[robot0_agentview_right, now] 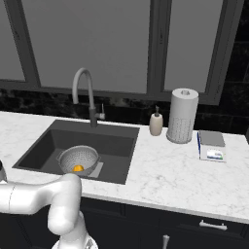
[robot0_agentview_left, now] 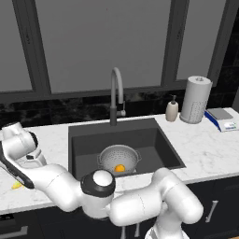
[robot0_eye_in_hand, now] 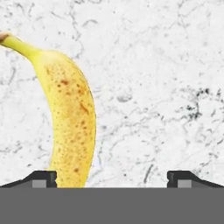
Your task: Put the colander in the sink, put the banana, orange in the colander, and turn on the sink faucet and pour water over the colander.
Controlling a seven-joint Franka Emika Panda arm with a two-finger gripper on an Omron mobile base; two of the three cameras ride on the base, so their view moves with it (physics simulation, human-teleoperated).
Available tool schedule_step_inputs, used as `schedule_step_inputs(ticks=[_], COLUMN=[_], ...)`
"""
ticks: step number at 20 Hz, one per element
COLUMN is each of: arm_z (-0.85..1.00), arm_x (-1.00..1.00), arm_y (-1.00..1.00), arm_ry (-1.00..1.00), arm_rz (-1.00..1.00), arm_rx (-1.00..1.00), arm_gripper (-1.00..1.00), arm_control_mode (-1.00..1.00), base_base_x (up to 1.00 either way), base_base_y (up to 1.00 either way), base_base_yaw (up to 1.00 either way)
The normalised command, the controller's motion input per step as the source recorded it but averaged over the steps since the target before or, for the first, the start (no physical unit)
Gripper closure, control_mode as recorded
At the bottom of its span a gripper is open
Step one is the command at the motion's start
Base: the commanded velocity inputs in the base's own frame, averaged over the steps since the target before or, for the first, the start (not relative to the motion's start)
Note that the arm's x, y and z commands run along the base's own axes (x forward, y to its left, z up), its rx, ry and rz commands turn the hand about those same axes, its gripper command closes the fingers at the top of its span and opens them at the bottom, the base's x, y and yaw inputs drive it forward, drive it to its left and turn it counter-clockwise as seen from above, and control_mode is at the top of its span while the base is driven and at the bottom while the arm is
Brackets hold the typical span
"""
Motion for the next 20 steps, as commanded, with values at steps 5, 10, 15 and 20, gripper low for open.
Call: schedule_step_inputs(ticks=[5, 10, 15, 20], arm_z=[-0.17, -0.01, -0.01, 0.0], arm_x=[-0.09, 0.32, 0.21, 0.31], arm_y=[-0.34, -0.01, 0.03, 0.18], arm_ry=[-0.18, -0.31, -0.24, -0.04], arm_rz=[-0.02, 0.0, 0.0, 0.0], arm_rx=[0.0, 0.0, 0.0, 0.07], arm_gripper=[-1.0, -1.0, -1.0, -1.0], arm_control_mode=[-1.0, -1.0, -1.0, -1.0], base_base_x=[0.0, 0.0, 0.0, 0.0], base_base_y=[0.0, 0.0, 0.0, 0.0], base_base_yaw=[0.0, 0.0, 0.0, 0.0])
